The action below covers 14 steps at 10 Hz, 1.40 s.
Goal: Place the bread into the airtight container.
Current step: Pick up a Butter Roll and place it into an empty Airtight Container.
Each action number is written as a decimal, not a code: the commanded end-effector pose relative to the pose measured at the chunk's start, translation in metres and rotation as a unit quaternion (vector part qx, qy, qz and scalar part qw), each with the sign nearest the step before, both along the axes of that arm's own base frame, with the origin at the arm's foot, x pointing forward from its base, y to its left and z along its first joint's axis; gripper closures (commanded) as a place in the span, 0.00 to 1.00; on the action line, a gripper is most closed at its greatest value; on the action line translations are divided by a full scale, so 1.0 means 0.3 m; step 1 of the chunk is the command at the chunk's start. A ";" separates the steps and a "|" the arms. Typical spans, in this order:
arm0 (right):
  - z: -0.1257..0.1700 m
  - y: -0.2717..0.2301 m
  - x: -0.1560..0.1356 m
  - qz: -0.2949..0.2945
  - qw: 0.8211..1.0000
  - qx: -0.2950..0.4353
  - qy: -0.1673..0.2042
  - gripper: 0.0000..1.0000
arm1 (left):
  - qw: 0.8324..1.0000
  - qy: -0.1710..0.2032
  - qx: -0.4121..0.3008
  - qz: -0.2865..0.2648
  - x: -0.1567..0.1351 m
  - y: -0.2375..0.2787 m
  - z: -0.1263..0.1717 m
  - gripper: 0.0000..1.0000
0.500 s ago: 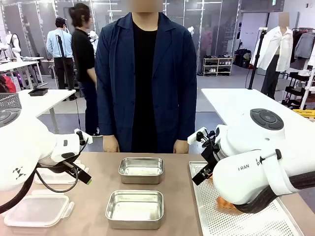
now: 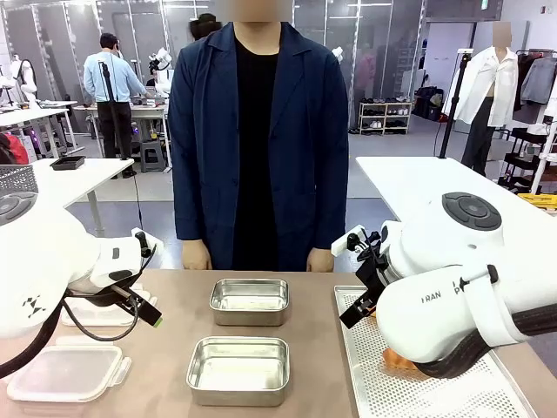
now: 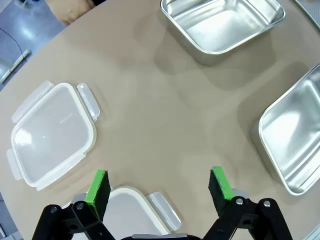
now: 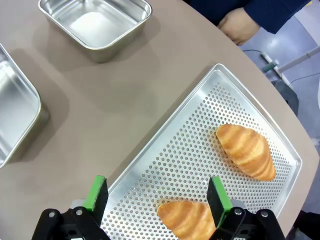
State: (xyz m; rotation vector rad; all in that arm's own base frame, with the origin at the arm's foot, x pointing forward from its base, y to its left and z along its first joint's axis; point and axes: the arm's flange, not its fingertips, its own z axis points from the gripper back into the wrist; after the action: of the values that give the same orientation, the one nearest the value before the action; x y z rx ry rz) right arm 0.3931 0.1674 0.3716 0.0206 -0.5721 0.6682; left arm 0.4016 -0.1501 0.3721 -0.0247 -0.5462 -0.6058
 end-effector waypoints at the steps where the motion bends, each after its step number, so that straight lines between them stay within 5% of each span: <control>1: 0.000 -0.001 0.000 -0.002 1.000 0.002 0.001 0.00 | 1.000 0.000 0.000 0.000 0.000 0.000 0.000 0.00; 5: 0.000 0.000 0.000 0.000 1.000 0.000 0.000 0.00 | 1.000 0.000 0.000 0.000 0.000 0.000 0.000 0.00; 6: 0.112 -0.044 0.024 -0.003 1.000 -0.014 -0.010 0.00 | 1.000 -0.002 -0.007 0.017 0.017 0.010 0.081 0.00; 10: 0.697 -0.292 0.004 0.011 0.999 0.033 0.026 0.00 | 0.997 0.059 -0.052 -0.022 0.011 0.136 0.647 0.00; 12: 0.948 -0.435 -0.139 0.025 0.998 0.048 0.014 0.00 | 0.995 0.060 -0.074 -0.028 -0.111 0.265 1.006 0.00; 14: 1.103 -0.565 -0.318 0.009 0.999 0.049 -0.003 0.00 | 0.994 0.053 -0.091 -0.034 -0.268 0.383 1.235 0.00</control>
State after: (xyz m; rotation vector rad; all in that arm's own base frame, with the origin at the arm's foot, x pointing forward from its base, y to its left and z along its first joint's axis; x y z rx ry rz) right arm 0.3072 0.0084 0.7017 0.1233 -0.6089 0.6530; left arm 0.3186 -0.0428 0.7269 -0.2205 -0.5103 -0.6025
